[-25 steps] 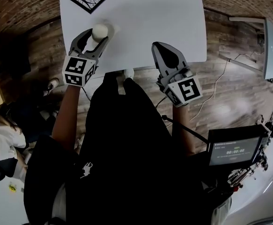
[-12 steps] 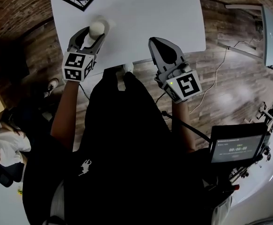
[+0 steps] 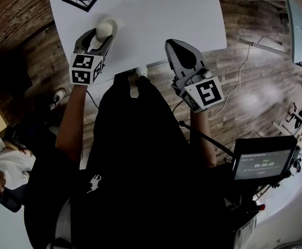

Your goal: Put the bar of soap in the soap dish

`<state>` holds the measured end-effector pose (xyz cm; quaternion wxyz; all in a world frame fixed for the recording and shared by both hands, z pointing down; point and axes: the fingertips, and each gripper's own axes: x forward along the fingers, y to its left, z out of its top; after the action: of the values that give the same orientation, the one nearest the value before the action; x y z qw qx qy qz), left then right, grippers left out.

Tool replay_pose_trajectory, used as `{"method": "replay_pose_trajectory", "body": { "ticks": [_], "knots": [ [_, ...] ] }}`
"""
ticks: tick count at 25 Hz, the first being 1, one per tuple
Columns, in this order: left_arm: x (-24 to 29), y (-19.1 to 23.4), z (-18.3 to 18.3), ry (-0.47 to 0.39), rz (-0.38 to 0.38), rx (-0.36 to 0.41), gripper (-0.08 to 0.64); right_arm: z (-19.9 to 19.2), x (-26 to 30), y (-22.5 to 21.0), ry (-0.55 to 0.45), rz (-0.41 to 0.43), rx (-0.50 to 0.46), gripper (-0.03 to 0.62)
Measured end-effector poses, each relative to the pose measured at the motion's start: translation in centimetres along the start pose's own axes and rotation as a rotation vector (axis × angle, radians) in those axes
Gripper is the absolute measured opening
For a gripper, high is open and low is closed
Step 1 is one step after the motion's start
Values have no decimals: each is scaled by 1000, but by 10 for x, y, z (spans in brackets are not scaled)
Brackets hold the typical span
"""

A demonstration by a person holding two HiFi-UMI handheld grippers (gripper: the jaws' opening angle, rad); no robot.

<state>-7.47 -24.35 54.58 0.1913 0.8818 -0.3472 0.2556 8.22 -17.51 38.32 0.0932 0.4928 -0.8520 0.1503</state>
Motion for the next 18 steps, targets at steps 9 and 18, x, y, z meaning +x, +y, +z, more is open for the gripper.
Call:
{"method": "replay_pose_trajectory", "body": {
  "ticks": [9, 18],
  "knots": [
    [17, 1, -7, 30, -16, 10, 253, -6, -9, -11, 14, -53, 0, 5],
    [29, 4, -16, 73, -6, 5, 253, -9, -15, -19, 14, -93, 36, 5]
  ]
}}
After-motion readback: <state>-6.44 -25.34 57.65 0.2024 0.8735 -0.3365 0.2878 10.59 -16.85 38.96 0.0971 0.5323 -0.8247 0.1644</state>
